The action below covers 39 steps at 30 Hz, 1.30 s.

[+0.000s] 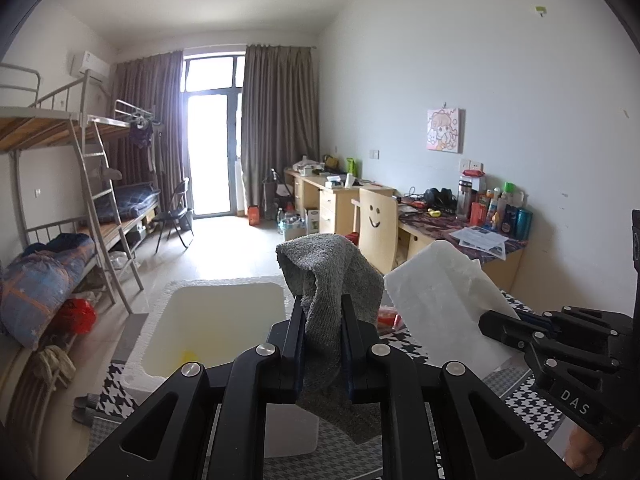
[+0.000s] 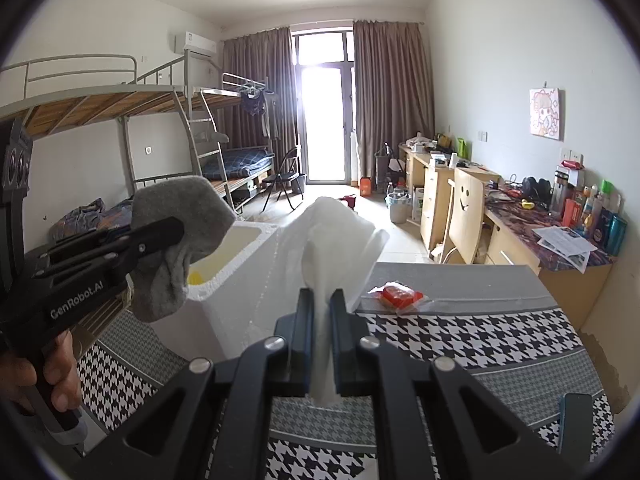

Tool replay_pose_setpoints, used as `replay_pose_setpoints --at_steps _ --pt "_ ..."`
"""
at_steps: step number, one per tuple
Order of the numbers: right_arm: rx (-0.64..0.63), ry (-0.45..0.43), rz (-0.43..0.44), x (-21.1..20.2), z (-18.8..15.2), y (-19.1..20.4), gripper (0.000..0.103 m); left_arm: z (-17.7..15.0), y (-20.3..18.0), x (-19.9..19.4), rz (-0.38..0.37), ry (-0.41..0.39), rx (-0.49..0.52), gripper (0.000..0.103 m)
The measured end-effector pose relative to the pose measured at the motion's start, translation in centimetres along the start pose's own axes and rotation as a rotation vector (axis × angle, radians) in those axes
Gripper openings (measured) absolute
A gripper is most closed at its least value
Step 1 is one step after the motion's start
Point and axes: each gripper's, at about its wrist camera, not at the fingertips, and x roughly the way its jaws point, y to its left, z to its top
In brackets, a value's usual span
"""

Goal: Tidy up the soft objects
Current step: 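Lower the grey sock into the foam box and open the left gripper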

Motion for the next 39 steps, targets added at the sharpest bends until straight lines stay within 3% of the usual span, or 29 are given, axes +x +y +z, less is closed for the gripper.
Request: replay_pose_setpoints --at_steps 26,39 --pt "-0.099 0.016 0.058 1.9 1.8 4.2 0.011 0.7 5.4 2.6 0.127 0.044 -0.069 0.015" --pt "-0.135 0.028 0.050 2.7 2.3 5.1 0.011 0.1 7.6 6.2 0.141 0.160 -0.100 0.015"
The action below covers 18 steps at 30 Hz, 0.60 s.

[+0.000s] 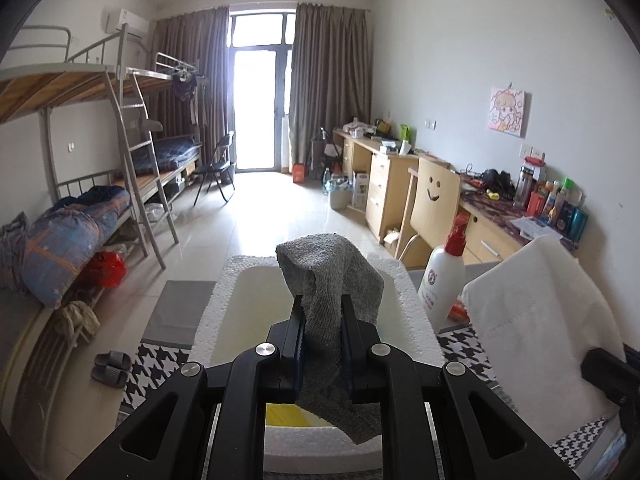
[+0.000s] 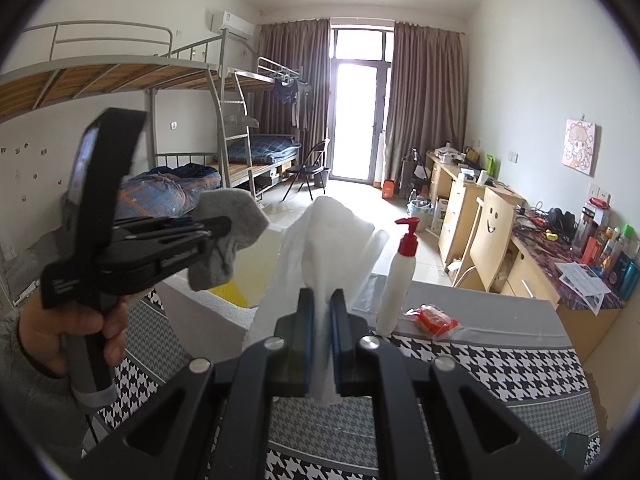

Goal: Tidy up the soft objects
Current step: 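Lower the grey sock into the foam box and open the left gripper, then lower the white tissue into the foam box and open the right gripper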

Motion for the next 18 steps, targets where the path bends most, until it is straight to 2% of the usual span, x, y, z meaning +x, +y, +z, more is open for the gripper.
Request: replay_pose_setpoints --at_steps 3,5,6,7,8,10,13,15,17,18 --pt "-0.005 0.003 0.001 0.1 -0.1 0.1 0.011 0.0 0.2 0.6 0.017 0.009 -0.003 0.015" --pt "0.000 0.010 0.010 0.3 0.0 0.0 0.011 -0.1 0.2 0.8 0.009 0.015 -0.004 0.021" --pt "0.003 0.012 0.014 0.4 0.1 -0.1 0.011 -0.2 0.3 0.7 0.012 0.016 -0.007 0.026" --pt "0.006 0.014 0.015 0.5 0.2 -0.2 0.011 -0.2 0.3 0.7 0.023 0.016 -0.011 0.037" --pt "0.008 0.015 0.015 0.5 0.2 -0.2 0.011 -0.2 0.4 0.6 0.028 0.013 -0.014 0.057" --pt "0.012 0.020 0.013 0.8 0.4 -0.4 0.011 -0.3 0.8 0.0 0.039 -0.011 -0.032 0.077" --pt "0.021 0.029 0.019 1.1 0.4 -0.5 0.011 -0.4 1.1 -0.9 0.038 -0.031 -0.044 0.080" --pt "0.019 0.031 0.018 1.2 0.5 -0.4 0.011 -0.5 1.2 -1.5 0.044 -0.045 -0.048 0.085" --pt "0.021 0.033 0.025 1.3 0.6 -0.4 0.011 -0.7 1.1 -2.1 0.046 -0.066 -0.042 0.099" --pt "0.022 0.034 0.028 1.4 0.7 -0.4 0.011 -0.6 1.0 -2.2 0.043 -0.072 -0.043 0.101"
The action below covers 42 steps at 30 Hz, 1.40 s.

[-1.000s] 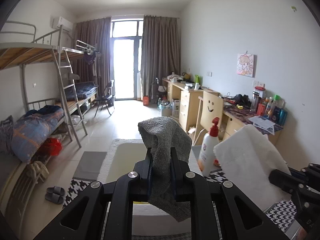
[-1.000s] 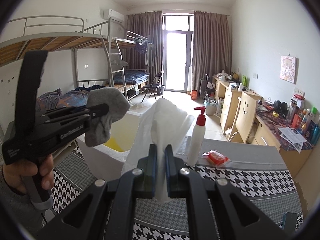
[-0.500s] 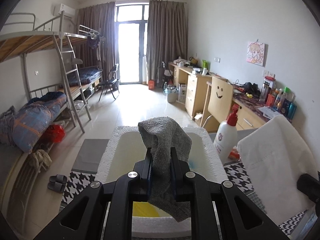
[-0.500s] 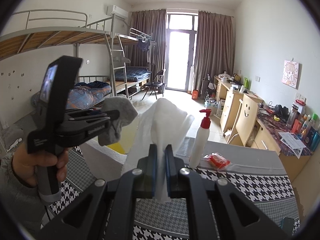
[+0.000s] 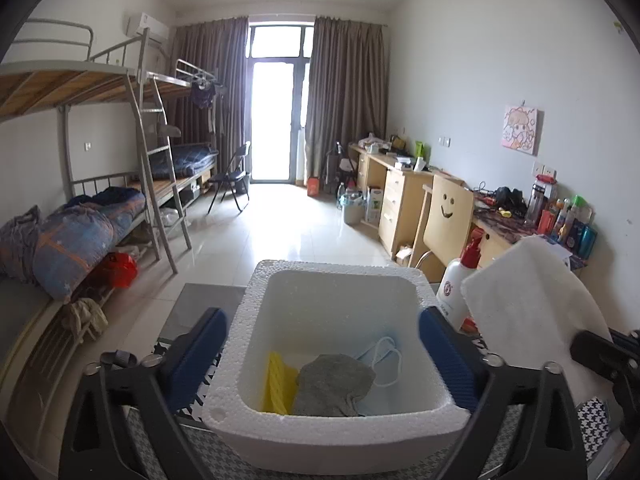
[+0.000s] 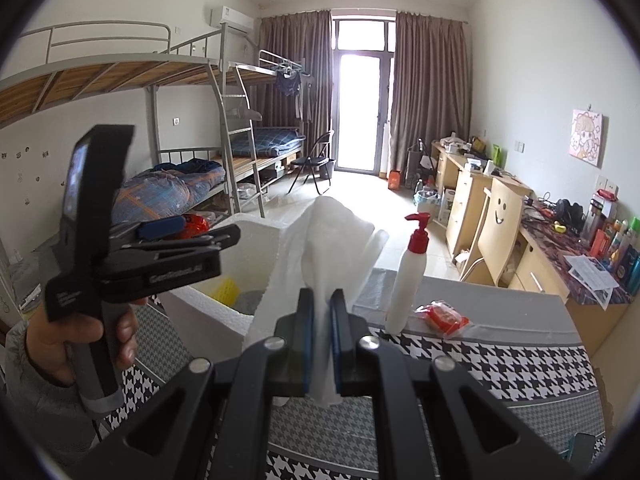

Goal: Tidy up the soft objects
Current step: 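Lower the white tissue into the foam box and open the right gripper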

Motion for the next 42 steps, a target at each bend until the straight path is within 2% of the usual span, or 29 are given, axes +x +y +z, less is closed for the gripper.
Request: replay_pose_setpoints --at_steps 7,14,25,42 --pt "-0.001 -0.005 0.017 0.3 0.6 0.2 0.011 -0.1 -0.1 -1.3 0.003 -0.025 0.014 0.102" --pt "-0.010 -0.014 0.025 0.6 1.3 0.7 0.011 -0.5 1.6 -2.6 0.093 -0.060 -0.012 0.102" --pt "-0.025 0.009 0.047 2.3 2.1 2.2 0.011 -1.8 3.3 -4.0 0.139 -0.081 -0.038 0.102" --pt "-0.058 0.077 0.065 6.1 3.1 4.4 0.011 -3.8 4.8 -5.3 0.152 -0.090 -0.069 0.102"
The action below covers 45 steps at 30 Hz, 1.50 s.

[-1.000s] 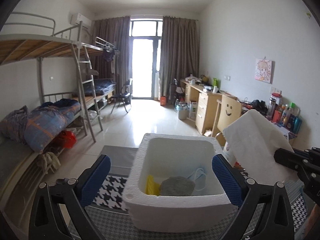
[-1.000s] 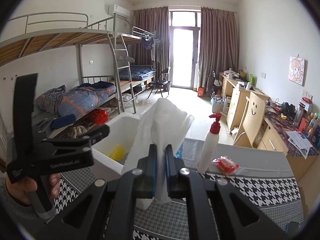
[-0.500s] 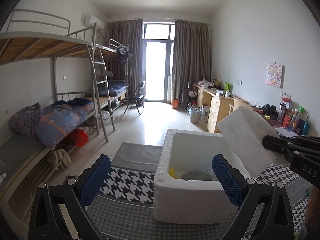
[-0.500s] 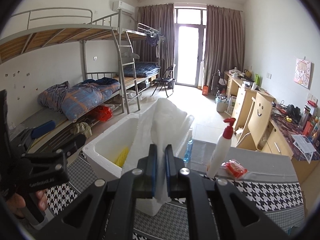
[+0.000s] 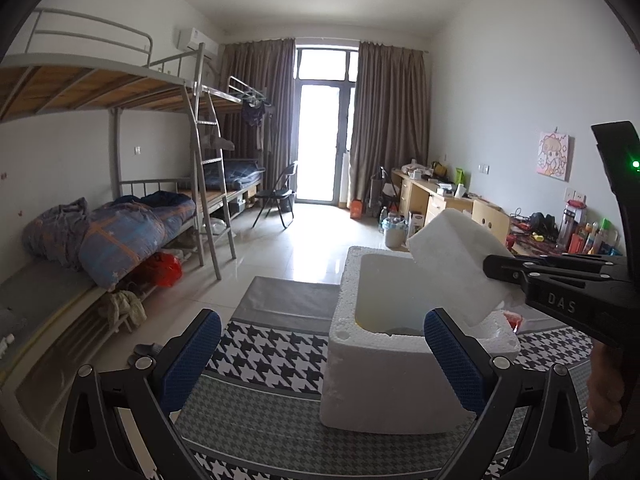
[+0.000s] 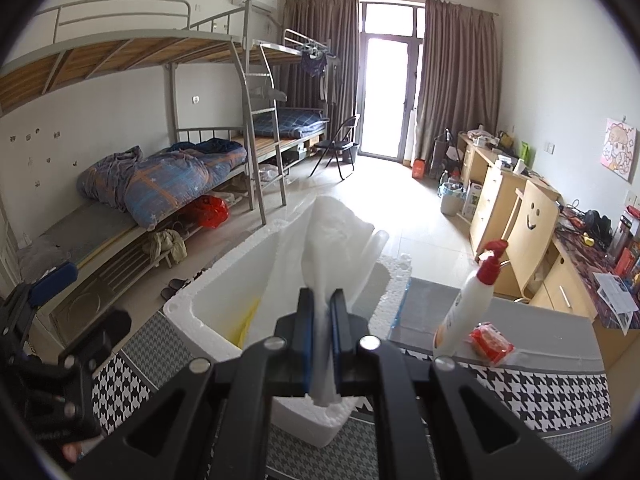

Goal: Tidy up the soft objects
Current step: 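Lower the white tissue into the foam box and open the right gripper, then withdraw both open tools up and away from the foam box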

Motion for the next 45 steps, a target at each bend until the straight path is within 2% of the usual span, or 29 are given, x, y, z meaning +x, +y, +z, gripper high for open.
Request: replay_pose_setpoints --at_steps 19,20,24,25,35,45 --pt "-0.007 0.063 0.027 3.7 0.4 0.6 0.011 -1.0 1.5 -0.6 0.022 0.003 -0.038 0.102" --pt "-0.009 0.070 0.031 3.9 0.3 0.6 0.013 -1.0 1.5 -0.5 0.021 0.004 -0.038 0.102" --pt "0.010 0.075 0.054 4.0 0.2 0.3 0.055 -1.2 1.6 -0.5 0.019 0.008 -0.047 0.102" --pt "0.011 0.071 0.055 3.9 0.1 0.2 0.057 -1.2 1.6 -0.5 0.017 0.010 -0.051 0.102" --pt "-0.003 0.031 0.054 1.7 0.2 0.3 0.059 -0.9 1.1 -1.4 0.006 -0.003 -0.043 0.102" --pt "-0.004 -0.009 0.064 -0.5 -0.4 0.4 0.067 -1.1 0.2 -2.7 -0.007 -0.012 -0.032 0.102"
